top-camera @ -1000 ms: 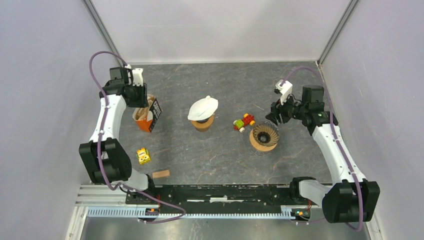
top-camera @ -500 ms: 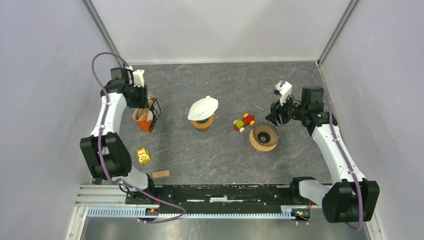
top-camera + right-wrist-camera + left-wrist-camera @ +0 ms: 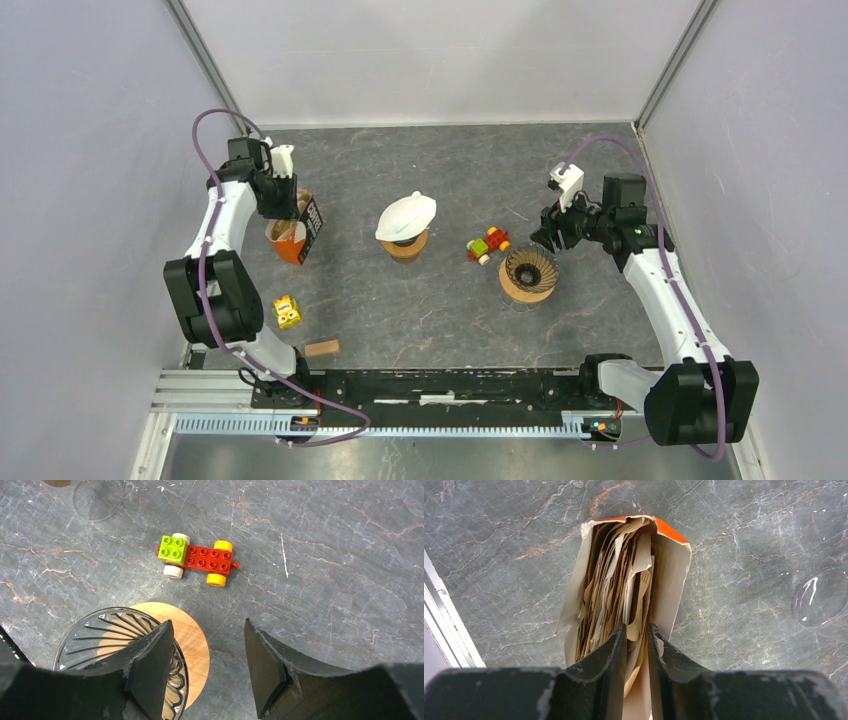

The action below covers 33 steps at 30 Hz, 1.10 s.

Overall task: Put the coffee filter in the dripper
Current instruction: Adjust the coffee filter in the coffee filter holder.

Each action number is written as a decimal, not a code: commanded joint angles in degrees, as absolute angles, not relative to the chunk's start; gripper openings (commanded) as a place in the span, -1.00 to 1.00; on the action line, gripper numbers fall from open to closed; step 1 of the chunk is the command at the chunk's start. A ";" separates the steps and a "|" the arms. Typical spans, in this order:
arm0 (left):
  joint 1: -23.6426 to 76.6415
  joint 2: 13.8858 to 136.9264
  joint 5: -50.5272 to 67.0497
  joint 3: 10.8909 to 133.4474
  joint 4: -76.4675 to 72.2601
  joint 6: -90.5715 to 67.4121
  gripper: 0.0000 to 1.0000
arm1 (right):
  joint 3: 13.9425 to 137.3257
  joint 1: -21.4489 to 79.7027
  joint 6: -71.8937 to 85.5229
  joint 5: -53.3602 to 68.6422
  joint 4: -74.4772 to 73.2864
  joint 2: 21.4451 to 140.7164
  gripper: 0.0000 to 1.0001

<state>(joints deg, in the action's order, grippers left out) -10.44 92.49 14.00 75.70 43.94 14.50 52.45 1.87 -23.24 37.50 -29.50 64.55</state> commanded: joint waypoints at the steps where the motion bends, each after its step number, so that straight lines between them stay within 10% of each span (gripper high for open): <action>1: -10.63 92.88 16.31 78.58 42.10 16.00 -0.47 | 51.35 1.76 -22.57 37.75 -27.95 64.12 0.21; 8: -10.63 92.91 16.06 80.25 42.83 15.97 -0.95 | 51.24 1.76 -22.74 37.46 -28.04 64.08 0.21; 20: -10.80 89.60 15.58 85.01 47.29 17.28 -0.95 | 50.80 1.75 -22.76 37.45 -27.86 64.15 0.21; 33: -10.72 94.71 14.06 82.37 46.07 20.12 -0.22 | 50.02 1.76 -22.76 36.92 -27.69 63.46 0.22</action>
<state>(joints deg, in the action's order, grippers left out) -10.44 94.39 14.06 82.83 46.83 16.67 50.76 1.87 -23.18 37.26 -28.58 64.53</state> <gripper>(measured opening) 0.367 0.605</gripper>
